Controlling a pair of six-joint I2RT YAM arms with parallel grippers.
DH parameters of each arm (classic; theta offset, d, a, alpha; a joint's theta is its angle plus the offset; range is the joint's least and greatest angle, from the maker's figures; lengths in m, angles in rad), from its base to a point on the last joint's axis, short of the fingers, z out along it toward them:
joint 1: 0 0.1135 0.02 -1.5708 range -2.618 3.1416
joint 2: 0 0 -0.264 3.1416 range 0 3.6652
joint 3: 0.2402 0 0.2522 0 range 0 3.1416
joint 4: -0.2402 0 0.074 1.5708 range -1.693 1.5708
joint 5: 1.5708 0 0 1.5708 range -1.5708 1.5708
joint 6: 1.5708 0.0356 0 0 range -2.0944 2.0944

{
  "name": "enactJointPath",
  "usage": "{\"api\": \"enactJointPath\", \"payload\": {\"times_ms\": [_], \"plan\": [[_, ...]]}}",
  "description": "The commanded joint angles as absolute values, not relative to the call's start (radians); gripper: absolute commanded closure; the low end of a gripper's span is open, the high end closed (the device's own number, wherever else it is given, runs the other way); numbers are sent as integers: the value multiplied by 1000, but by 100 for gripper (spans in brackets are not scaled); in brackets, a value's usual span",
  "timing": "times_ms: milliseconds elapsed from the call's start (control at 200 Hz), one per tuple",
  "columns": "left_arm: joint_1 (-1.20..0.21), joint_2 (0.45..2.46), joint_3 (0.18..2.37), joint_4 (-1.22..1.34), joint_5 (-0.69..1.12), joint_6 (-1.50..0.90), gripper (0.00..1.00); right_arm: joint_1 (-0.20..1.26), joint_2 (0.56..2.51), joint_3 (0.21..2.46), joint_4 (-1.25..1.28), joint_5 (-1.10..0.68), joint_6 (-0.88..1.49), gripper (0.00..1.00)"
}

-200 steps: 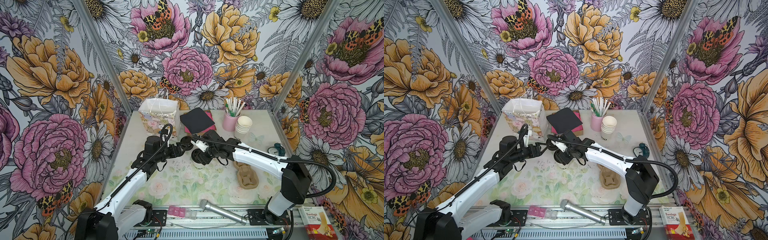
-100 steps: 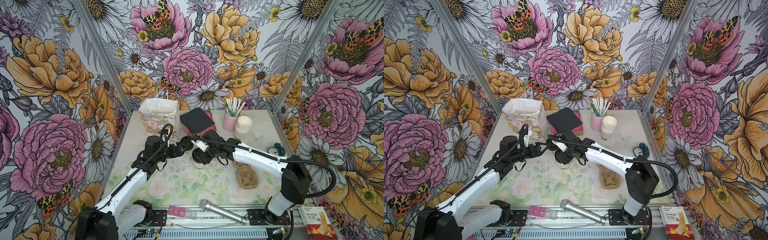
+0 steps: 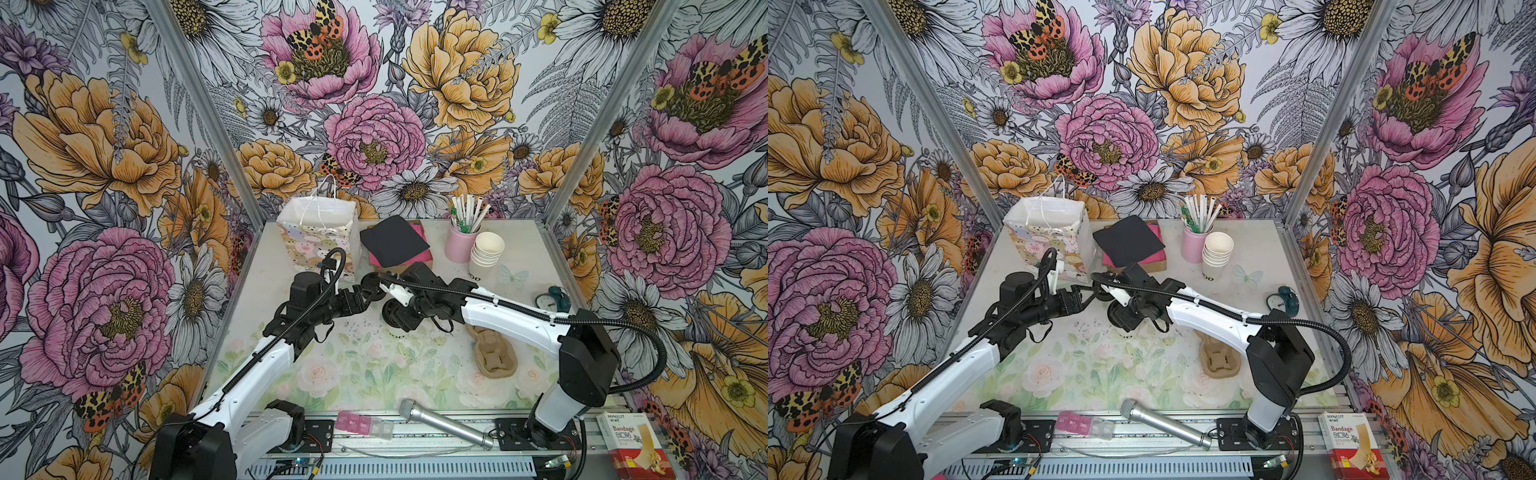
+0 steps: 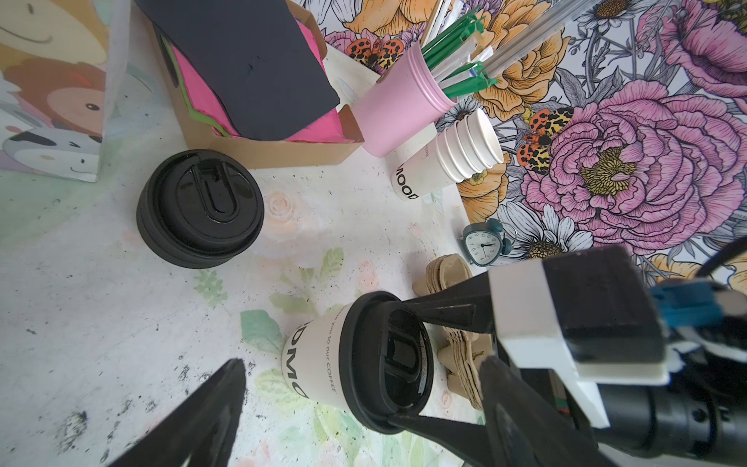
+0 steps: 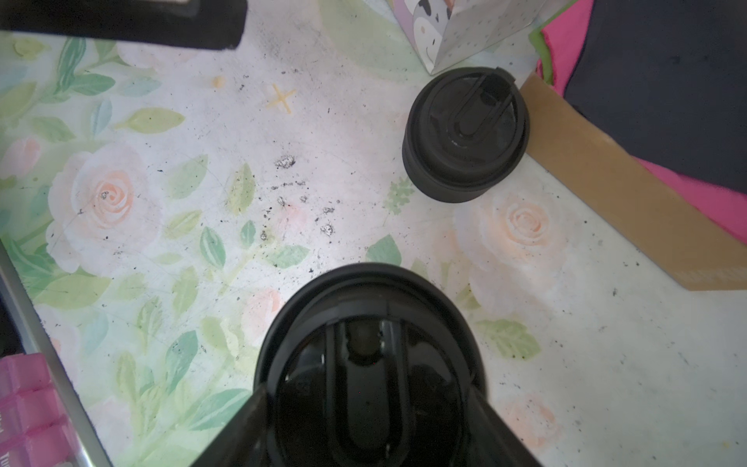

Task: Pack a coffee takeout order
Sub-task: Close the lid on the coffee cup.

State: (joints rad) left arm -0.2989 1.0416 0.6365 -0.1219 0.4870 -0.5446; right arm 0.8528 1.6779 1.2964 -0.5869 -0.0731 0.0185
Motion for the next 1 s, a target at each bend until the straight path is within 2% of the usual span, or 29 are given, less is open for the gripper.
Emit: {"api": "enactJointPath", "payload": {"times_ms": [0, 995], "plan": [[-304, 1046, 617, -98, 465, -545, 8, 864, 1692, 1285, -588, -36, 14, 44], [-303, 1049, 607, -90, 460, -550, 8, 876, 1676, 1302, -629, 34, -1, 43]]}}
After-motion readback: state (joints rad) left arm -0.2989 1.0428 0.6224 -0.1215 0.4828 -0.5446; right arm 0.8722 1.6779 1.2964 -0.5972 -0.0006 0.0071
